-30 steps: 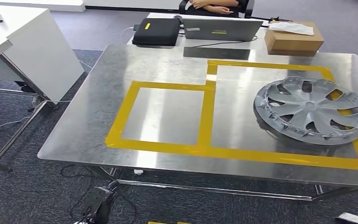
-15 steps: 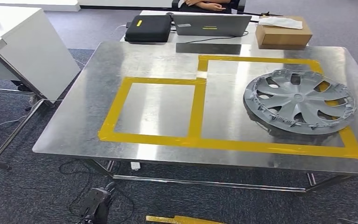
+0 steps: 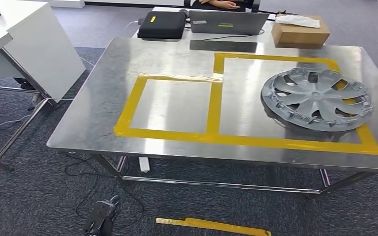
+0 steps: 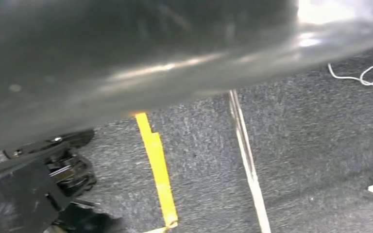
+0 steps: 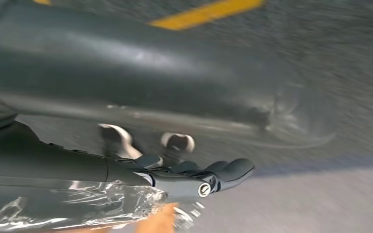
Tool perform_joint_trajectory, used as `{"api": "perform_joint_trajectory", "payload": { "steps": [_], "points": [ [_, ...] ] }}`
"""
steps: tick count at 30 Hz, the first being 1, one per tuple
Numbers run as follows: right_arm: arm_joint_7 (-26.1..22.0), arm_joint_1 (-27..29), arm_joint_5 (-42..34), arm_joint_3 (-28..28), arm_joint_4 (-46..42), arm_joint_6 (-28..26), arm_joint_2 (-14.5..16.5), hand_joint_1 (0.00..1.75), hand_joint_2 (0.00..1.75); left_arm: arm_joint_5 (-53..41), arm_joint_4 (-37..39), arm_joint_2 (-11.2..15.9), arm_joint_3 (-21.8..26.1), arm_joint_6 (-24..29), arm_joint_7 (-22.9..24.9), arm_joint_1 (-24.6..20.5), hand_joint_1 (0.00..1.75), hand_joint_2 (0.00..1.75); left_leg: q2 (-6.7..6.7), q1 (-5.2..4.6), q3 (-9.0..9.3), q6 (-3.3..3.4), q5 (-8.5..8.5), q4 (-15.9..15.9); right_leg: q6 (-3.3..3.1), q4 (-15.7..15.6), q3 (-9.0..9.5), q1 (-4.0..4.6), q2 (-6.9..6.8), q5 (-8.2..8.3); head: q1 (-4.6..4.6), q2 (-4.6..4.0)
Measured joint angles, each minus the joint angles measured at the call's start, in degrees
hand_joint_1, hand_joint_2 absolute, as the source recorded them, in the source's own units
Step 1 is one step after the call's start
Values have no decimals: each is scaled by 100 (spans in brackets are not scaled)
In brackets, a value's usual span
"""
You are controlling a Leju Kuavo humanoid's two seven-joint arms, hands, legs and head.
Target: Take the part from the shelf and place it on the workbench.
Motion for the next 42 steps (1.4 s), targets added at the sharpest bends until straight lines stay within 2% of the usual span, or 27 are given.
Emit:
{"api": "perform_joint_trajectory", "payload": {
  "steps": [2,5,6,8,10,11,12,13,16,18,20,21,23,25,26,27,28,30,31,32,33,35,36,38,40,41,42],
  "points": [
    [85,-149,152,-132,392,123,-27,0,0,-9,7,11,33,15,0,5,0,0,2,-19,-47,-61,54,43,-51,-506,308,11,9,58,-12,0],
    [352,-301,497,-237,965,419,-90,0,0,-6,65,79,112,26,0,-1,0,0,-7,-14,-99,-148,100,94,-161,-527,207,20,11,99,-26,0],
    [420,-339,599,-255,1127,496,-106,0,0,2,92,108,148,25,0,7,0,0,-20,-4,-140,-180,3,170,-215,-524,180,17,5,135,-33,0],
    [464,-419,753,-268,1391,609,-129,0,0,32,140,165,226,20,0,30,0,0,-51,14,-321,-247,-458,659,-308,-524,94,14,-4,237,-51,0],
    [440,-479,832,-269,1587,685,-159,0,0,68,182,205,302,6,0,58,0,0,-60,24,-537,-287,-950,1416,-339,-512,-32,32,-3,340,-63,0],
    [427,-500,850,-269,1664,710,-174,0,0,84,200,222,337,-2,0,77,0,0,-61,26,-569,-289,-1057,1663,-345,-502,-102,44,-3,385,-64,0],
    [417,-517,862,-269,1729,730,-191,0,0,97,214,234,368,-10,0,98,0,0,-61,26,-499,-276,-1042,1699,-349,-487,-171,57,-3,424,-64,0],
    [407,-532,874,-269,1791,743,-208,0,0,107,226,245,397,-16,0,120,0,0,-62,24,-316,-247,-933,1508,-351,-470,-236,73,0,461,-64,0],
    [358,-570,922,-269,1946,776,-234,0,0,105,240,285,472,-25,-1,148,0,0,-89,-9,506,-90,-595,298,-331,-437,-367,120,11,564,-58,0],
    [359,-584,979,-268,2009,809,-238,0,0,62,244,302,497,-27,-1,170,0,0,-102,-43,702,-32,-561,-64,-277,-436,-408,121,5,642,-57,0],
    [411,-580,1031,-266,2059,836,-242,0,0,-8,248,300,503,-35,-1,232,0,0,-89,-45,662,6,-469,-126,-208,-447,-436,109,4,706,-66,0],
    [433,-572,1050,-265,2079,843,-245,0,0,-35,248,302,503,-41,0,262,0,0,-77,-35,623,38,-405,-161,-175,-412,-482,109,8,648,-63,0],
    [455,-557,1070,-264,2113,849,-253,0,0,-60,249,310,505,-59,0,307,0,0,-51,-11,501,102,-260,-214,-119,-25,-666,101,16,248,-38,0],
    [461,-554,1088,-263,2137,859,-262,0,0,-63,250,326,508,-72,0,352,0,0,-35,-23,345,129,-143,-205,-62,735,-900,78,18,-264,-21,0],
    [463,-553,1096,-263,2147,865,-267,0,0,-64,251,330,508,-76,0,374,0,0,-26,-27,272,122,-90,-200,-39,1039,-949,67,16,-389,-22,0],
    [465,-549,1105,-262,2155,873,-272,0,0,-64,251,334,508,-77,0,391,0,0,-19,-28,201,111,-38,-196,-17,1151,-903,56,13,-398,-23,0],
    [467,-545,1117,-262,2162,885,-278,0,0,-64,252,337,508,-76,0,403,0,0,-16,-25,129,95,13,-187,0,1028,-739,44,10,-301,-21,0],
    [467,-549,1146,-255,2171,926,-285,0,0,-64,259,343,510,-68,0,416,0,0,-19,-20,-6,46,101,-137,24,242,-140,15,1,-37,-19,0],
    [467,-560,1165,-249,2174,958,-286,0,0,-67,262,348,511,-65,0,425,0,0,-20,-26,-69,17,132,-92,15,-192,164,10,8,26,-18,0],
    [473,-566,1187,-244,2177,992,-287,0,0,-69,264,355,513,-64,-1,439,0,0,-22,-33,-111,-12,166,-49,-5,-481,347,8,16,43,-22,0],
    [494,-568,1216,-240,2180,1024,-287,0,0,-71,264,361,516,-67,-1,452,0,0,-23,-41,-141,-40,197,-13,-30,-632,431,13,26,21,-23,0],
    [550,-551,1285,-239,2185,1081,-289,0,0,-84,264,373,527,-75,-1,485,0,0,-29,-38,-177,-94,266,14,-111,-627,351,21,29,52,-30,0],
    [577,-545,1321,-240,2188,1102,-290,0,0,-96,264,379,536,-79,-1,498,0,0,-38,-30,-211,-126,236,41,-164,-624,309,16,18,83,-31,0],
    [606,-539,1377,-240,2195,1134,-291,0,0,-120,264,389,554,-81,-1,531,0,0,-59,-10,-339,-200,-136,347,-275,-623,197,-1,-1,194,-64,0],
    [628,-534,1408,-239,2197,1146,-291,0,0,-137,264,386,573,-83,0,544,0,0,-68,20,-543,-265,-754,1092,-319,-610,73,3,-10,320,-104,0],
    [633,-529,1420,-239,2197,1150,-292,0,0,-142,264,383,582,-84,0,546,0,0,-68,35,-610,-284,-945,1458,-321,-601,3,7,-14,381,-111,0],
    [634,-527,1429,-239,2197,1153,-292,0,0,-146,264,380,591,-85,0,548,0,0,-68,46,-603,-292,-1010,1683,-319,-587,-80,10,-16,438,-111,0]
  ]
}}
